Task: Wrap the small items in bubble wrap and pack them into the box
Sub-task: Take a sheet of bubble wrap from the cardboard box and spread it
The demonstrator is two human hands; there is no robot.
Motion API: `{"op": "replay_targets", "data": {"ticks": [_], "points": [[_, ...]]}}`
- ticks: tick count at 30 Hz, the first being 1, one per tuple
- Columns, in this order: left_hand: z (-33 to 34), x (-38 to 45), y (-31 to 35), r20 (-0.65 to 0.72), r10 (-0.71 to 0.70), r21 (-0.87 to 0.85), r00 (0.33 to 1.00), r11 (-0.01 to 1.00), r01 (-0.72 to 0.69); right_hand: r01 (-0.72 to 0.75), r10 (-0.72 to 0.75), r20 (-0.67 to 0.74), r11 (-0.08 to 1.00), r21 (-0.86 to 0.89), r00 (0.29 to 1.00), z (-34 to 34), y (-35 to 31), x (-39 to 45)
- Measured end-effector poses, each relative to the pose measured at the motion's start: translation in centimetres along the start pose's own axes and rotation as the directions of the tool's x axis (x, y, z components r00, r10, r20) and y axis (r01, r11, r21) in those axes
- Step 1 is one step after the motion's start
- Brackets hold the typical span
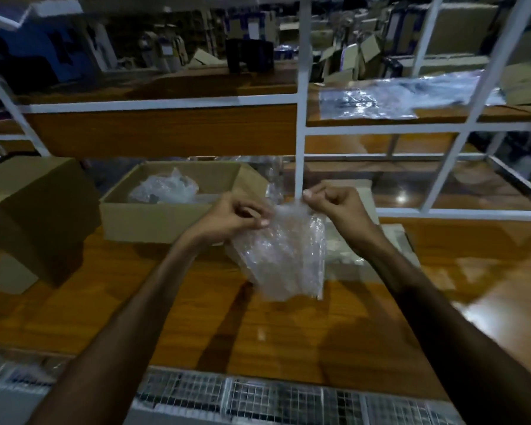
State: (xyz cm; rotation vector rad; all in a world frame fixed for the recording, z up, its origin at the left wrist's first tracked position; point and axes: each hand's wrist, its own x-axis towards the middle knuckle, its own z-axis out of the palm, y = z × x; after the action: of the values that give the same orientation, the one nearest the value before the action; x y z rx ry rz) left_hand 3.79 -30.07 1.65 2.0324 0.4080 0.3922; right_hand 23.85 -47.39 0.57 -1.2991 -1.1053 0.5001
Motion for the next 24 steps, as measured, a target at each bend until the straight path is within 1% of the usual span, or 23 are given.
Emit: {"op": "replay_targets", "data": {"ticks": [2, 4, 6, 8, 11, 15, 17, 19, 21, 24], "points": [[2.8, -0.3, 0.2, 0.049, 0.012, -0.072, 0.999, 0.997, -0.008, 0.005, -0.001, 0.076, 0.999, -0.041, 0.997, 0.4, -0.4, -1.0], [4.9, -0.6, 0.0, 0.050, 0.000, -0.238, 0.999, 0.971, 0.012, 0.008, 0.006, 0.139, 0.995, -0.095, 0.990, 0.8, -0.8, -1.5], [6.3, -0.9, -0.7, -0.003, -0.009, -0.350, 1.000, 0.937, 0.007, 0.011, 0.011, 0.164, 0.992, -0.129, 0.986, 1.1, -1.0, -1.9], [6.7, -1.4, -1.4, -0.070, -0.015, -0.373, 0.997, 0.928, -0.012, 0.014, 0.015, 0.182, 0.988, -0.156, 0.983, 1.2, -1.2, -2.2], [6.0, -2.2, -2.2, -0.096, -0.007, -0.321, 0.995, 0.947, -0.024, -0.007, 0.049, 0.210, 0.981, -0.195, 0.977, 1.4, -1.2, -2.6], [3.1, -3.0, -3.3, -0.030, -0.017, -0.196, 0.999, 0.981, 0.010, -0.102, 0.161, 0.274, 0.970, -0.219, 0.948, 2.1, -1.3, -3.2], [1.7, -3.4, -3.8, 0.003, -0.020, -0.123, 1.000, 0.992, 0.020, -0.160, 0.238, 0.295, 0.951, -0.266, 0.925, 2.4, -1.0, -3.4], [0.4, -3.8, -4.6, 0.038, -0.018, -0.047, 0.999, 0.999, 0.019, -0.194, 0.317, 0.331, 0.915, -0.354, 0.889, 2.1, -0.3, -3.7], [-1.0, -4.1, -5.6, 0.083, -0.064, 0.000, 0.994, 0.998, 0.065, -0.207, 0.385, 0.349, 0.868, -0.451, 0.854, 1.3, 0.9, -4.0], [-3.1, -4.5, -7.7, 0.174, -0.152, 0.077, 0.973, 0.987, 0.141, -0.221, 0.459, 0.356, 0.811, -0.541, 0.814, -0.6, 2.4, -5.1]]}}
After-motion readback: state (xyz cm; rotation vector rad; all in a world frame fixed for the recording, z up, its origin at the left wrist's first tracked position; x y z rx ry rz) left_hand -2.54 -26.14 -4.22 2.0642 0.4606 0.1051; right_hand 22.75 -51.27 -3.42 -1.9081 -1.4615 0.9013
